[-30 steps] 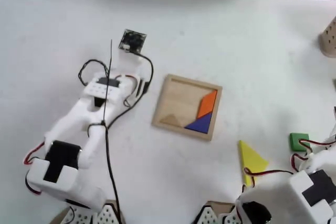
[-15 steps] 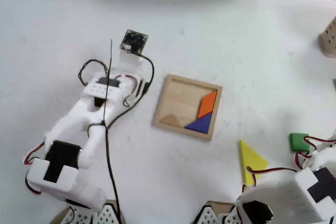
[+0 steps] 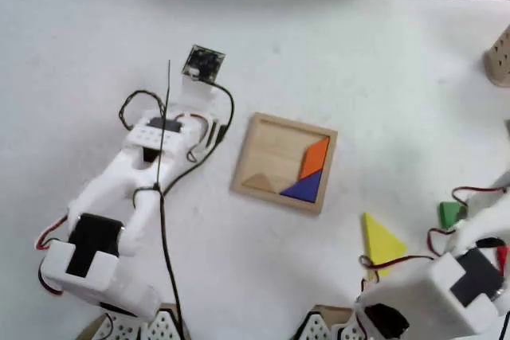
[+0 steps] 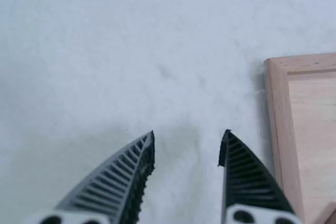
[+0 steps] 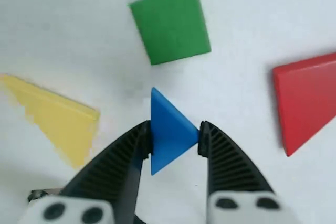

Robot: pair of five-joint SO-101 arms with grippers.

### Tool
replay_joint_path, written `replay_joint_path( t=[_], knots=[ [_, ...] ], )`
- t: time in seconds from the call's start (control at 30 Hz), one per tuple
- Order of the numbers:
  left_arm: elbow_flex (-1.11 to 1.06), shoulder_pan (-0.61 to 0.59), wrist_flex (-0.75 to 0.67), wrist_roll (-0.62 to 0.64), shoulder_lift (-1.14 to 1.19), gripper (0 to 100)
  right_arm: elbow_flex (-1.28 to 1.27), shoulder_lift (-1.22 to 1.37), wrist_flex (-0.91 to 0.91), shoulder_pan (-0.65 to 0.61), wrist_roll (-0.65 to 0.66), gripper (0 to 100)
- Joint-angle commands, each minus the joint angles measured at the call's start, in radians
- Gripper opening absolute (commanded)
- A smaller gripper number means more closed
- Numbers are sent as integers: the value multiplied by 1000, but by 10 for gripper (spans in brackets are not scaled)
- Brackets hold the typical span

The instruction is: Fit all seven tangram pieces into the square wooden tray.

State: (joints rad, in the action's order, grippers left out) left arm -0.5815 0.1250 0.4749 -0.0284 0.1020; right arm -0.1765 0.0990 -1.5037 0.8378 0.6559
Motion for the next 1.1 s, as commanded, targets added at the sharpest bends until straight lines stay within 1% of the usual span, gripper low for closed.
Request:
replay_joint_path(
  t=[0.0, 0.1, 0.2, 0.3, 0.37, 0.43, 0.57, 0.63, 0.7, 0.87, 0.97, 1.07],
  knots=[
    [63, -15, 5, -31, -10, 211, -41, -162, -33, -139, -75, 78],
    [64, -16, 3, -31, -12, 211, -126, -294, -19, -282, -146, 78],
    [64, -16, 3, -31, -10, 211, -196, -400, 39, -455, -203, 78],
    [64, -31, 2, -31, -10, 211, -253, -443, 154, -636, -224, 77],
    [64, -47, -26, -31, -10, 211, -278, -438, 251, -740, -222, 77],
    [64, -68, -40, -31, -10, 211, -292, -412, 343, -831, -172, 77],
    [64, -81, -40, -31, -13, 211, -284, -306, 456, -981, 8, 77],
    [64, -79, -40, -31, -13, 211, -262, -243, 498, -1027, 120, 77],
    [64, -79, -40, -31, -13, 211, -222, -170, 522, -1055, 204, 77],
    [64, -77, -54, -31, -13, 211, -92, 35, 493, -1090, 381, 78],
    [64, -73, -54, -31, -12, 211, 18, 133, 432, -1099, 390, 86],
    [77, -73, -52, -31, -7, 211, 127, 200, 346, -1107, 377, 159]
  ],
)
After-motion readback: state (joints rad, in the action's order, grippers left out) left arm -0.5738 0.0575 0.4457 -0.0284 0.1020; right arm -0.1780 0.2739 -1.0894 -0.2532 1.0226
